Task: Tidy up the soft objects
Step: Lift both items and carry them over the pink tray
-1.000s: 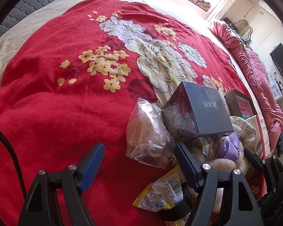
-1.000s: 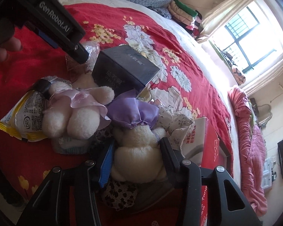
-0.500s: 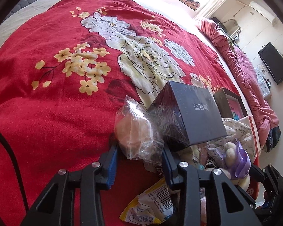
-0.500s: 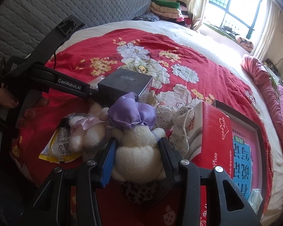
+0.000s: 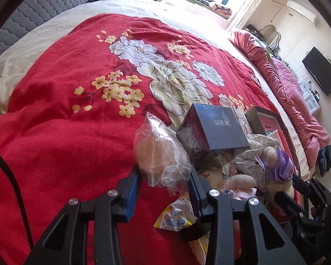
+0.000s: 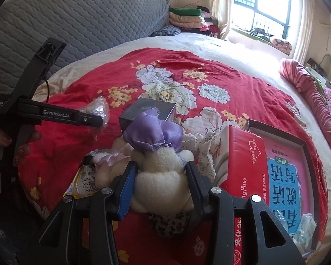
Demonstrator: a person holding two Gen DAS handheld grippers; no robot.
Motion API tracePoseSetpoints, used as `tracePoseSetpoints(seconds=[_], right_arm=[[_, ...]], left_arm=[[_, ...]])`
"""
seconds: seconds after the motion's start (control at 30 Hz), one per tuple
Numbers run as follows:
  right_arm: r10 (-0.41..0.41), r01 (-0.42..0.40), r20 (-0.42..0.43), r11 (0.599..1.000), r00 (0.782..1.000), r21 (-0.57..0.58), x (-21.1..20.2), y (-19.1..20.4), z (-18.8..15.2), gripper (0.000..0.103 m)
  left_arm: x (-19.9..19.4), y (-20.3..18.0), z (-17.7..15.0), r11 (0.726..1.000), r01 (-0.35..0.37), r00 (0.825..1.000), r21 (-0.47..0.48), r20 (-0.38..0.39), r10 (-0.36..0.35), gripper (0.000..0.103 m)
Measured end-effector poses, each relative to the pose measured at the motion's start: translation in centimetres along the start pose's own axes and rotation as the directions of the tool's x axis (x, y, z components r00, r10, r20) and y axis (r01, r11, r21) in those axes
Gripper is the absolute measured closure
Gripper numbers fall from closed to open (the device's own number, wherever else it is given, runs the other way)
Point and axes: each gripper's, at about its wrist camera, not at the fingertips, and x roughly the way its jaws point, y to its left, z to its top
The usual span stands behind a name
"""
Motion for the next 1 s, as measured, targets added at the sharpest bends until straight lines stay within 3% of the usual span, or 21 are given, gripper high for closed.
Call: tracePoseSetpoints(seconds=[0.1, 0.4, 1.0], right_arm=[[0.005, -0.005, 0.010, 1.000, 1.000, 0.019, -0.5, -0.2, 0.0, 0.056], [-0.016, 0.012, 0.057, 0.997, 0.998, 0.075, -2.8, -1.4, 0.1, 0.056], [-0.084, 0.059, 0.153, 0.985, 0.985, 0.163, -8.6, -3.8, -0.4, 0.056]], left_arm=[[-1.1, -0.9, -0.2, 0.999, -0.019, 1.000, 0.031, 0.021, 0.018, 0.063], [-4.0, -5.4, -1.5, 0.996, 0.010, 0.998, 0.091, 0.068, -0.016, 0.063], [-7.1, -13.8, -4.2, 0.973, 0.040, 0.995, 0.229, 0.084, -0.061, 0.063]])
